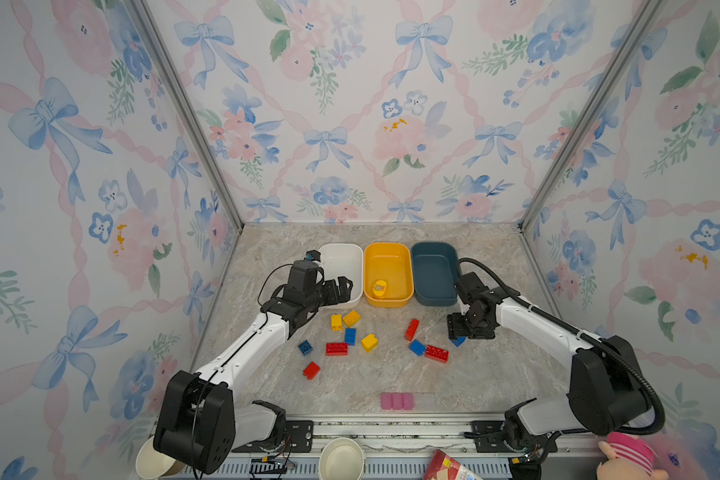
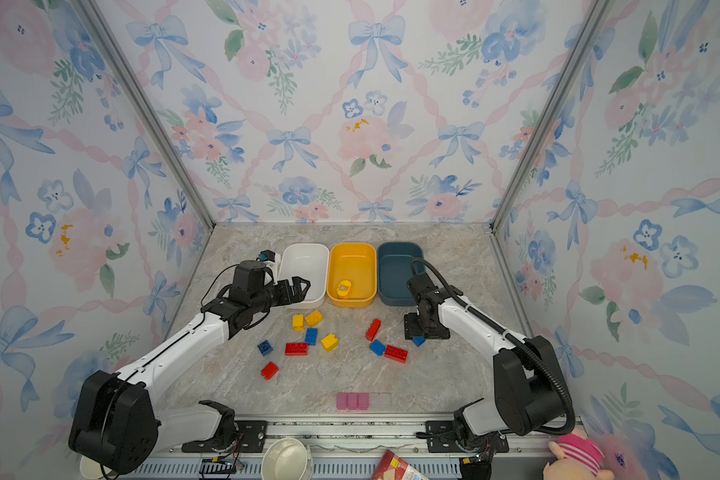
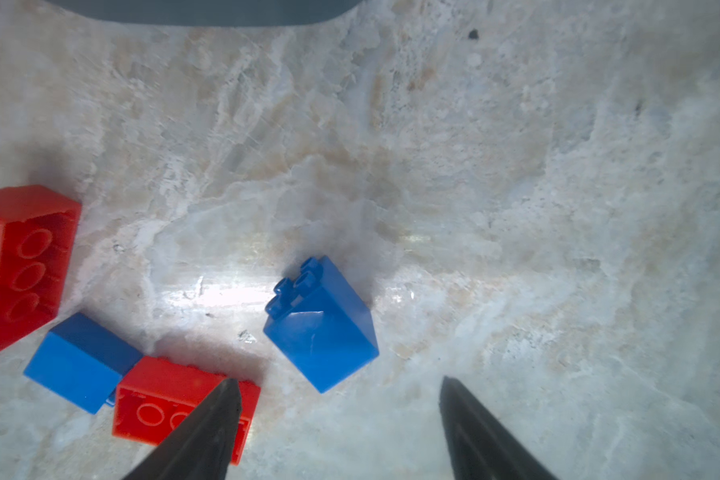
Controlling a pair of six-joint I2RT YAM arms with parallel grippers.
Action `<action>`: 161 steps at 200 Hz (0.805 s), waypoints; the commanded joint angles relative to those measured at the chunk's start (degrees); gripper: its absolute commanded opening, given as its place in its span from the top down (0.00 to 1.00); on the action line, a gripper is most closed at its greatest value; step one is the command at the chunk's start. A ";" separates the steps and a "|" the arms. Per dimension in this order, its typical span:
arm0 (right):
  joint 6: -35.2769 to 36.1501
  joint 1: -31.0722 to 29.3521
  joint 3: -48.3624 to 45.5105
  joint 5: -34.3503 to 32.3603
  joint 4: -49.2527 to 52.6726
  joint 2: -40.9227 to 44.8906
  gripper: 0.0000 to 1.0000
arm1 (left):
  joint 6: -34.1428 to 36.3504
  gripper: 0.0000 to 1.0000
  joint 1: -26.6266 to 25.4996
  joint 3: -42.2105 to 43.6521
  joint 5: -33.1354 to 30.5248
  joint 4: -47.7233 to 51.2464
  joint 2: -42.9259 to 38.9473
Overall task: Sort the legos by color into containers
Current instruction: 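Move the right gripper to the blue brick and grasp it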
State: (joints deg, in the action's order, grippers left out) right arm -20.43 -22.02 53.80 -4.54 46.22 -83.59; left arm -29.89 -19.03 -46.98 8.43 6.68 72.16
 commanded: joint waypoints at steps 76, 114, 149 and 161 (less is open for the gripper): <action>3.82 0.82 0.08 3.34 -5.30 -6.92 0.22 | -0.63 0.02 0.27 0.71 0.72 -0.78 -1.10; 4.10 0.16 -0.28 3.49 -5.70 -7.73 0.30 | -0.71 0.02 0.31 0.75 0.71 -0.72 -1.14; 4.25 -1.28 0.24 2.71 -5.02 -8.40 0.37 | -0.77 0.02 0.24 0.58 0.72 -0.74 -1.02; 4.25 -1.80 0.52 2.28 -4.65 -8.82 0.39 | -0.75 0.02 0.23 0.58 0.73 -0.79 -1.02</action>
State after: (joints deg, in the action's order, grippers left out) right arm -16.36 -22.61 53.78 -1.76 40.45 -90.83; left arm -30.28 -19.03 -46.98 8.45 6.68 72.16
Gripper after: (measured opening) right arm 0.624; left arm 0.979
